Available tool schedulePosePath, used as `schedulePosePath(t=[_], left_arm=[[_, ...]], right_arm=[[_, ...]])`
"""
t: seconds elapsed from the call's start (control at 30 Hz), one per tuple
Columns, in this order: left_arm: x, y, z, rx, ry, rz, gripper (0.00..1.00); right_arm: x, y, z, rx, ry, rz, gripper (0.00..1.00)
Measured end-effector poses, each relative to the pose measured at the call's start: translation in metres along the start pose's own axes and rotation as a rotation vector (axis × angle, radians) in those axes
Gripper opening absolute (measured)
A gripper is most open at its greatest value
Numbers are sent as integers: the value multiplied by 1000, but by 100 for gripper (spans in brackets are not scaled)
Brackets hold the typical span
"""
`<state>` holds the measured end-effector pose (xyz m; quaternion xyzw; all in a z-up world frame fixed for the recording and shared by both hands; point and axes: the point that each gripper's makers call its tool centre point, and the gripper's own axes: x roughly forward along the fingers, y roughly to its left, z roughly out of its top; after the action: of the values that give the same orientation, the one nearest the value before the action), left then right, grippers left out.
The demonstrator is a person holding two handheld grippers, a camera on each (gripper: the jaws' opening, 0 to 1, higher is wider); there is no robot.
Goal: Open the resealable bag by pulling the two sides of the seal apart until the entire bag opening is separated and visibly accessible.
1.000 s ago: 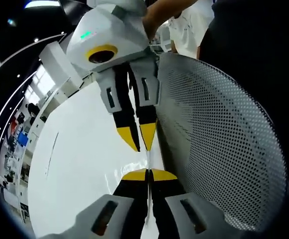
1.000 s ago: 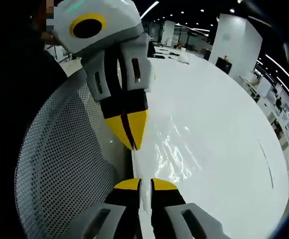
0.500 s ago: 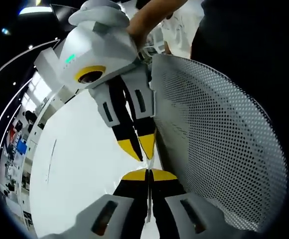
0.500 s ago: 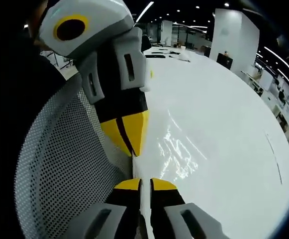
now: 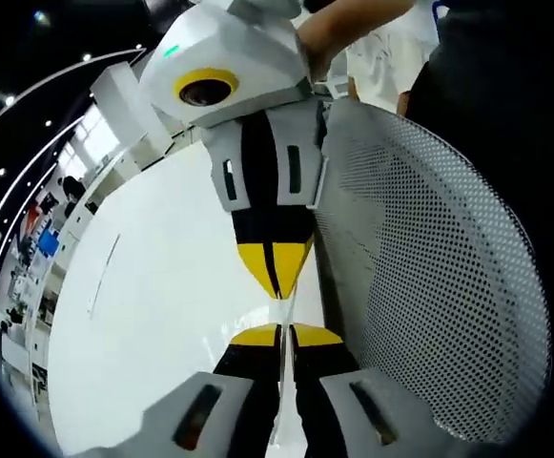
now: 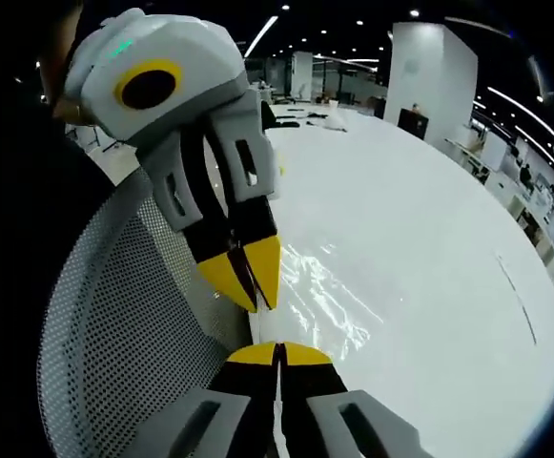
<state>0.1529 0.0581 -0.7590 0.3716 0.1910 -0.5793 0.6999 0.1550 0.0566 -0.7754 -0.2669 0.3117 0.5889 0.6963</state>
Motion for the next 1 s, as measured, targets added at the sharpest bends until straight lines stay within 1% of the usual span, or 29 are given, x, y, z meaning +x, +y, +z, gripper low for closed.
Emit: schedulePosePath(t=[0.07, 0.17, 0.2, 0.3, 0.4, 0.53, 0.6, 0.67, 0.7, 0.77, 0.87, 0.9, 0.93, 1.0], left_arm=[[-2, 4, 7, -10, -26, 18, 6], [-5, 8, 14, 0, -49, 32, 3], [-6, 8, 18, -2, -63, 31, 3], [-5, 5, 21, -6, -76, 11, 3], [0, 2, 13, 8, -39, 4, 3], [-1, 5, 12, 9, -36, 23, 2], [-1, 6, 11, 18, -24, 32, 1], [-1, 9, 9, 23, -15, 55, 1], [-1, 11, 8, 41, -3, 72, 1], [0, 12, 4, 82, 30, 82, 1], [2, 11, 3, 96, 37, 78, 1], [2, 11, 3, 97, 38, 80, 0], [3, 11, 2, 95, 47, 80, 0], [3, 11, -1, 94, 55, 84, 0]], right_arm=[[-1, -2, 3, -7, 4, -11, 0], [-2, -6, 6, -9, 3, -24, 0], [-2, -7, 8, -7, 1, -25, 0], [-1, -9, 9, -6, 2, -31, 0], [-1, -8, 14, -8, -10, -30, 0], [-1, -8, 14, -25, -2, -33, 0], [-2, -8, 15, -20, -10, -36, 0], [-4, -9, 17, -10, -21, -38, 0], [-5, -10, 17, -3, -24, -41, 0], [-6, -12, 18, 11, -33, -39, 0], [-6, -14, 18, 19, -37, -42, 0], [-7, -15, 18, 16, -37, -48, 0], [-9, -20, 20, 4, -46, -82, 0], [-12, -22, 22, 8, -56, -95, 0]])
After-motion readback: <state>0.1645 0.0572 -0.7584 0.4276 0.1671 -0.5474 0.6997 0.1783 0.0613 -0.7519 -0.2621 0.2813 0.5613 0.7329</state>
